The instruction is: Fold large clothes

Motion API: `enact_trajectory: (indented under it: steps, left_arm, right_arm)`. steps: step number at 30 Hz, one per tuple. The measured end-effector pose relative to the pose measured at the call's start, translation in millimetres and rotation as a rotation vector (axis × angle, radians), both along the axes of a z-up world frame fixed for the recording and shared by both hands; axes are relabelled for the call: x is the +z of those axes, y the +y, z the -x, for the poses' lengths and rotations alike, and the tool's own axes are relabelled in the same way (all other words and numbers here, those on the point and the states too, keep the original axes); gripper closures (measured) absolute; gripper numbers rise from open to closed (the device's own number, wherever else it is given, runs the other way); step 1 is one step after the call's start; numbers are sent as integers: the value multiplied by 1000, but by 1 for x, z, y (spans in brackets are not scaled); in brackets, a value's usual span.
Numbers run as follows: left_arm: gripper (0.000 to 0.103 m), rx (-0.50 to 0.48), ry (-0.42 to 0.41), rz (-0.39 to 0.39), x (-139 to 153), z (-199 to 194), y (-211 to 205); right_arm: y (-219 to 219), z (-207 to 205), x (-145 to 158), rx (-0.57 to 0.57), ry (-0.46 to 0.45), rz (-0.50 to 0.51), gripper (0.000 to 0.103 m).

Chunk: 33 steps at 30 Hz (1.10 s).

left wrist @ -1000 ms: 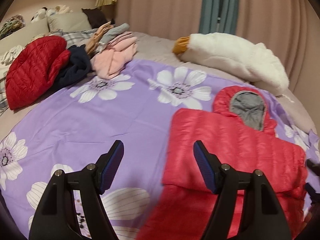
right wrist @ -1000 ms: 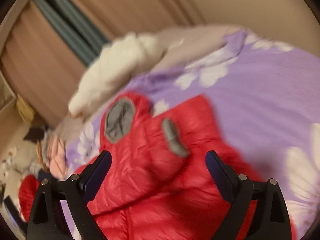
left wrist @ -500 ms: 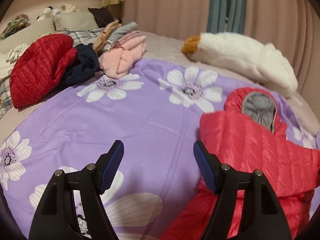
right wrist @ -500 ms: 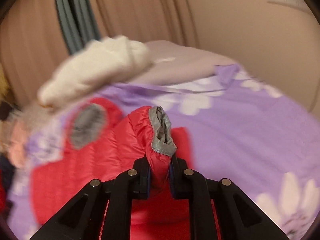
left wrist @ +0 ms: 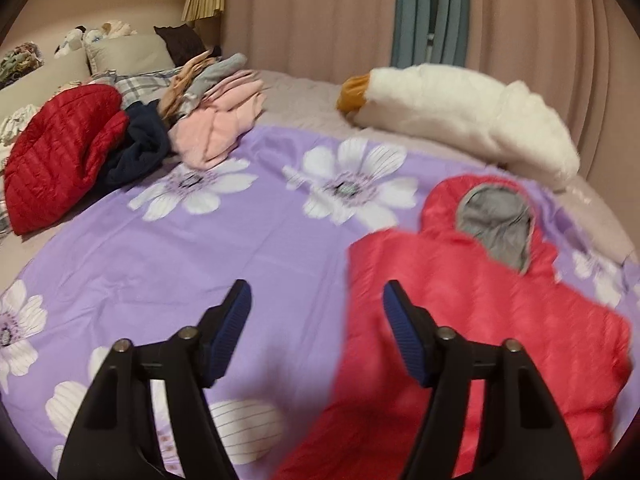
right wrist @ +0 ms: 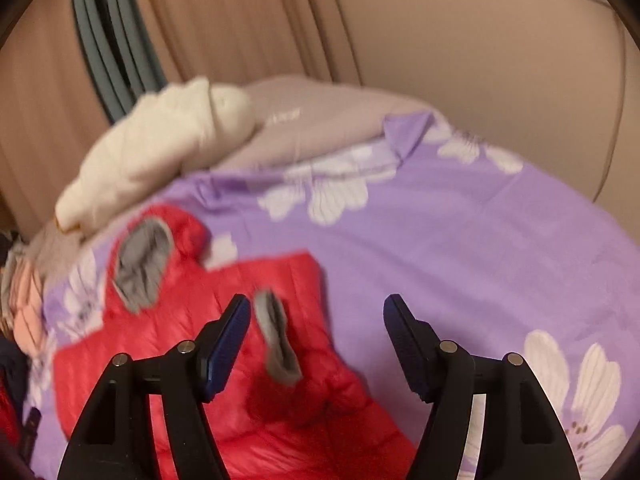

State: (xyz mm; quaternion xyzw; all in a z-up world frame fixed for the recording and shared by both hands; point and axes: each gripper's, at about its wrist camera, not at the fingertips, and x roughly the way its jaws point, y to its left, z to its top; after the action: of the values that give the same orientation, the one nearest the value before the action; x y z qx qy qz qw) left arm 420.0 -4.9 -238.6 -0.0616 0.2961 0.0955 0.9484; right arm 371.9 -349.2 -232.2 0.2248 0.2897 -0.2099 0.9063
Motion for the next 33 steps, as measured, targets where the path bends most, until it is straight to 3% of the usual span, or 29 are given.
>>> enact_trajectory:
  steps: [2, 4, 5, 6, 8, 10, 11, 16, 23, 26, 28, 29, 30, 31, 32, 33]
  left_arm:
    - [54, -23, -18, 5, 4, -9, -15]
    - [65, -38, -36, 32, 1, -21, -31]
    - [68, -45, -25, 50, -4, -28, -38]
    - [68, -58, -10, 68, -11, -36, -43]
    - [68, -76, 58, 87, -37, -55, -54]
    - [65, -82, 85, 24, -71, -65, -62]
    - [65, -96, 72, 26, -80, -65, -64]
    - [65, -98, 91, 83, -84, -73, -56]
    - [64, -96, 93, 85, -83, -71, -56]
    - [57, -134, 132, 50, -70, -69, -54]
    - [48, -183, 127, 48, -55, -62, -46]
    - [39, -190, 117, 55, -47, -60, -41]
    - [24, -181, 108, 64, -40, -58, -34]
    - [18, -166, 101, 85, -31, -58, -26]
    - [16, -163, 98, 139, -23, -58, -16]
    - [15, -168, 104, 185, -18, -60, -9]
  right_arm:
    - [10, -6, 10, 30, -63, -33, 34]
    - [24, -16, 12, 90, -114, -42, 42]
    - [32, -25, 9, 122, -118, -31, 64]
    - [38, -33, 5, 144, -101, -18, 75]
    - [48, -59, -19, 157, -6, 8, 80]
    - [52, -81, -64, 163, 94, 7, 81]
    - [55, -85, -83, 174, 110, 33, 91]
    - [56, -86, -99, 189, 78, 35, 91]
    - [53, -84, -99, 194, 68, 22, 91]
    - [53, -80, -89, 223, 88, 9, 90]
    - [51, -75, -76, 263, 127, 10, 88]
    - [51, -72, -70, 271, 129, 9, 84]
    - [49, -69, -62, 279, 118, 0, 72]
    - [45, -64, -50, 287, 86, -20, 63]
    - [44, -62, -44, 289, 66, -32, 43]
    - [42, -60, -34, 286, 41, -47, 29]
